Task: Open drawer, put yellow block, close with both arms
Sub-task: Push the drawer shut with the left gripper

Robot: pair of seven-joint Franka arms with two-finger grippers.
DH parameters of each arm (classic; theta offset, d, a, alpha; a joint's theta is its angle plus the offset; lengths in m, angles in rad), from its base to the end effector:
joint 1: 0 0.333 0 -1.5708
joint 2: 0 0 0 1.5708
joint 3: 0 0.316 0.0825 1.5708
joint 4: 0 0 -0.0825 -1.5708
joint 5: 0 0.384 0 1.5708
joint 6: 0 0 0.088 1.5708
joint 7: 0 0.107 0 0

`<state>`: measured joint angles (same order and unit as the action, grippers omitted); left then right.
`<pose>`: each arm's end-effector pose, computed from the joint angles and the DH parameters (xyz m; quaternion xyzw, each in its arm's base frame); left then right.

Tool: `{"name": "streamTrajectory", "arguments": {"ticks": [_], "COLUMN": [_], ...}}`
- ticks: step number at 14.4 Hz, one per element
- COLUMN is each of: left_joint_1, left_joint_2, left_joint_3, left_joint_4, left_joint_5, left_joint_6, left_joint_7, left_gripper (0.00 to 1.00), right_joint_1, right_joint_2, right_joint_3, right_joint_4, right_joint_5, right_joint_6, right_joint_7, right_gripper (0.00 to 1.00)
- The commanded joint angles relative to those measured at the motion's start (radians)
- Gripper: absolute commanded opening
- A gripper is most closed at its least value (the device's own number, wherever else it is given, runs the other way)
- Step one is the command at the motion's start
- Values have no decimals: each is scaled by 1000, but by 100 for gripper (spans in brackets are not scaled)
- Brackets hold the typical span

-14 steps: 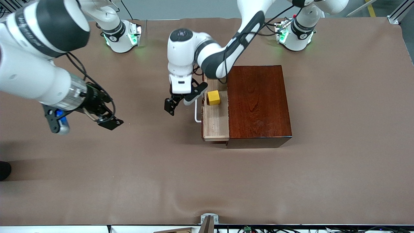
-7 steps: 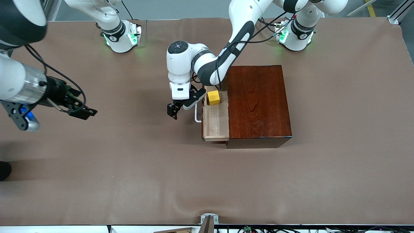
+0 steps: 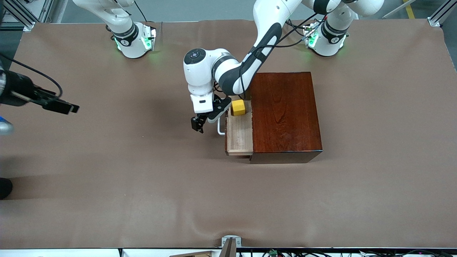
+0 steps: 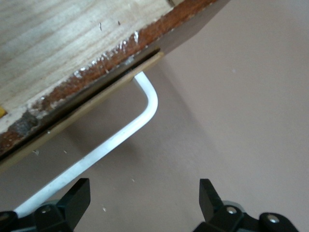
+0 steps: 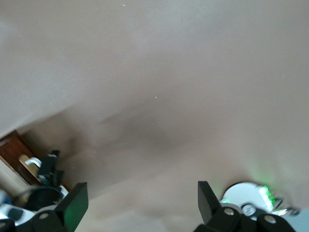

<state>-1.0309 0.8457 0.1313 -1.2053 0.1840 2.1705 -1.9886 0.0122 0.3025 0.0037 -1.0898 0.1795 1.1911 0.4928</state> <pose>0.4618 -0.6170 0.2857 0.8818 0.4501 0.1331 0.0456 0.6002 0.0327 0.6391 -0.9687 0.2101 0.1186 0.0588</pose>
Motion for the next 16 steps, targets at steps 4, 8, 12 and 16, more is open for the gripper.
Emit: {"name": "streamTrajectory", "arguments": {"ticks": [4, 8, 12, 16], "left_joint_1": [2, 18, 25, 28], "left_joint_2": [-14, -14, -14, -16], "left_joint_3": [16, 16, 17, 17], "left_joint_4": [-8, -8, -8, -8], "left_joint_5": [41, 41, 41, 41], "left_joint_6": [-193, -277, -353, -425], "left_joint_7": [-22, -27, -32, -39], "left_gripper": [100, 100, 100, 100], "right_joint_1": [-6, -5, 9, 5], "right_joint_2": [-71, -147, -262, -312], "right_joint_3": [18, 16, 21, 19], "right_joint_4": [-47, -157, -327, -400], "right_joint_5": [-98, -106, -107, -126], "right_joint_6": [-42, 45, 165, 216], "right_joint_7": [-310, -500, -510, -609], "right_gripper": [100, 100, 100, 100]}}
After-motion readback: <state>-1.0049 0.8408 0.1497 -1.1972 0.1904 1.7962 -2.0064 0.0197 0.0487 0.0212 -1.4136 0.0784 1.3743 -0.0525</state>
